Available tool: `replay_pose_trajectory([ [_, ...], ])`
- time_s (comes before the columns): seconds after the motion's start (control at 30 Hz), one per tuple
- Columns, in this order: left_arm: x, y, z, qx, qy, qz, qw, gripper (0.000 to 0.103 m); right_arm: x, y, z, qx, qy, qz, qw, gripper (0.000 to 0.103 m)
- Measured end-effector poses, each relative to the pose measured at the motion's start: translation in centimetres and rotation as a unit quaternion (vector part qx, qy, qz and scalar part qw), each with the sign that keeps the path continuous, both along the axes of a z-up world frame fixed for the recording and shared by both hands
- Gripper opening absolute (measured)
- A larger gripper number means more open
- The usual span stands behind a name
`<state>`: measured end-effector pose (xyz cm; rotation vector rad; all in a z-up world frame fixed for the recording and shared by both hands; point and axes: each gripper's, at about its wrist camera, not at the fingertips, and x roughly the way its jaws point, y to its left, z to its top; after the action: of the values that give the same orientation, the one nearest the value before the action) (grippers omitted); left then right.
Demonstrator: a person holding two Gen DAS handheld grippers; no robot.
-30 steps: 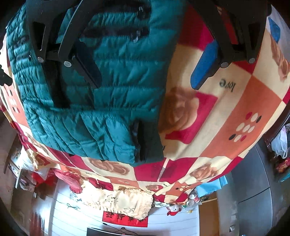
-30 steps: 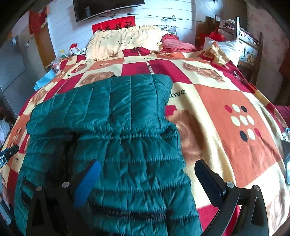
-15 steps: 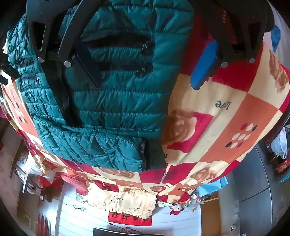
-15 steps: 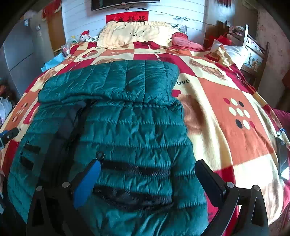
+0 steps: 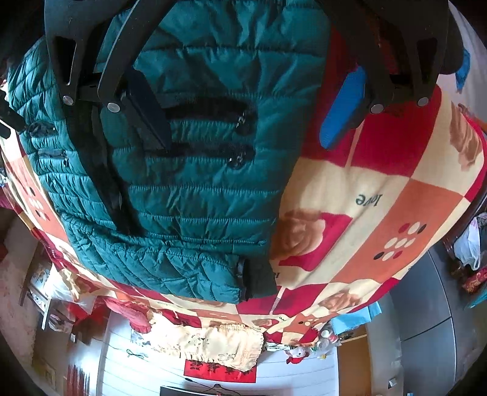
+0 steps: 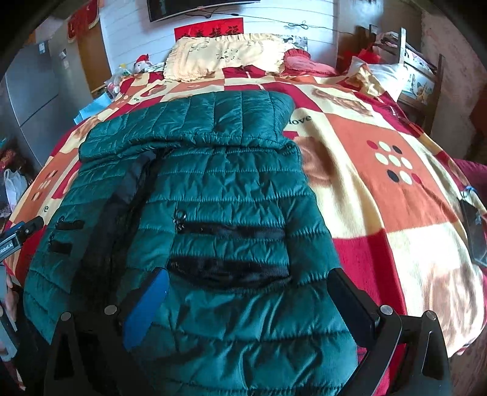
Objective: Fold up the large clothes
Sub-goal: 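Lift the hem with both grippers and fold it toward the collar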
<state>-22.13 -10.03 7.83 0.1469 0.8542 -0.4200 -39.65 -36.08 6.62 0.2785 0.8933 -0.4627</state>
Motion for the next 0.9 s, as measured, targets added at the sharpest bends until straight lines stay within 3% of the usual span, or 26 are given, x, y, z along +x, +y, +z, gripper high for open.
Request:
replay_pose_trajectory([
  [0.37, -1.8, 1.3, -0.3, -0.007, 0.013, -0.01, 0.9998, 0.098, -2.6, -0.9, 0.0, 0.01, -0.001, -0.018, 1.0, 0.103],
  [0.63, -2.6, 4.7, -0.8, -0.06, 0.069, -0.033, 0.9953, 0.098, -5.0, -2.0, -0.1, 0.011, 0.012, -0.021, 1.0, 0.103],
  [0.9, -2.0, 9.1, -2.1, -0.103, 0.128, 0.001, 0.9864, 0.098, -7.0, -3.4, -1.3, 0.042, 0.023, -0.025, 0.999, 0.103],
])
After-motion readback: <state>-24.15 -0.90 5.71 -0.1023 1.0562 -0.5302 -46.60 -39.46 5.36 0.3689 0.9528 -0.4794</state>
